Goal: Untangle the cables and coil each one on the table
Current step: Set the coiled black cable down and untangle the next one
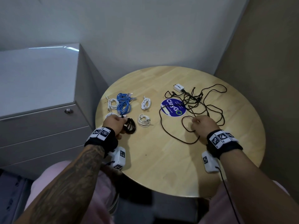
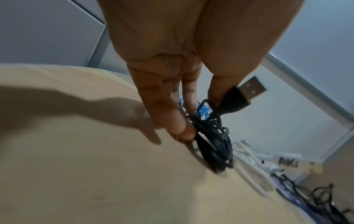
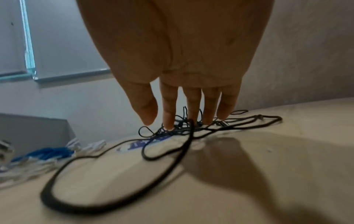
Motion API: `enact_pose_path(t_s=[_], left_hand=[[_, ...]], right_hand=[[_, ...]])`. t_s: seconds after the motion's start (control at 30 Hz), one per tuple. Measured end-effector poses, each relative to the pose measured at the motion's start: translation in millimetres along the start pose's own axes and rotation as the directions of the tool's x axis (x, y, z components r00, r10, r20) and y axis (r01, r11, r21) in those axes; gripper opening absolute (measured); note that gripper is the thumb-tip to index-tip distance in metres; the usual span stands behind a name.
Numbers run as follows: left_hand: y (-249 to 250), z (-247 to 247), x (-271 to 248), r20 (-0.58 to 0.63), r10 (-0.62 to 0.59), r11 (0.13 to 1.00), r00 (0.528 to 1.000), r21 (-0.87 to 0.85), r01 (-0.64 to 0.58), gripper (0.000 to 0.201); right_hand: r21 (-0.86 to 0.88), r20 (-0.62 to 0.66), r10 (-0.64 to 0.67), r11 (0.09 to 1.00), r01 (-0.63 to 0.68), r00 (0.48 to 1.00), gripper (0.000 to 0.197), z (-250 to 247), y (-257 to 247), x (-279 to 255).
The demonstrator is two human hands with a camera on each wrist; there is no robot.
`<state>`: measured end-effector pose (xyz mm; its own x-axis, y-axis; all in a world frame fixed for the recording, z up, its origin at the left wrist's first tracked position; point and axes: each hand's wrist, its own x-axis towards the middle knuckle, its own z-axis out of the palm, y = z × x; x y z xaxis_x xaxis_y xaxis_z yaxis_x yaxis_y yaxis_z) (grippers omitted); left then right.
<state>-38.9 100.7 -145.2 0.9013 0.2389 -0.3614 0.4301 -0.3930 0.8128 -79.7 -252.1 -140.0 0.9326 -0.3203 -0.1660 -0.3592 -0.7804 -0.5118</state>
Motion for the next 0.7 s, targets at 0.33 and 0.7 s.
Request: enact_pose_path(t_s=[0.33, 0.7], left_hand=[[-5, 0, -3, 0.043, -0.048, 0.997, 0.998, -0.052, 0.05, 0.023], [-12, 16, -22, 0.014, 0.078, 0.995, 0.997, 0.056, -0.078, 0.028]], right_hand=[[-0.124, -0.044, 0.002, 0.992, -0.007, 0.999, 0.019, -4, -8, -8], [0.301, -0.126, -0.454, 0.829, 0.471, 0.882, 0.016, 24, -70, -72]])
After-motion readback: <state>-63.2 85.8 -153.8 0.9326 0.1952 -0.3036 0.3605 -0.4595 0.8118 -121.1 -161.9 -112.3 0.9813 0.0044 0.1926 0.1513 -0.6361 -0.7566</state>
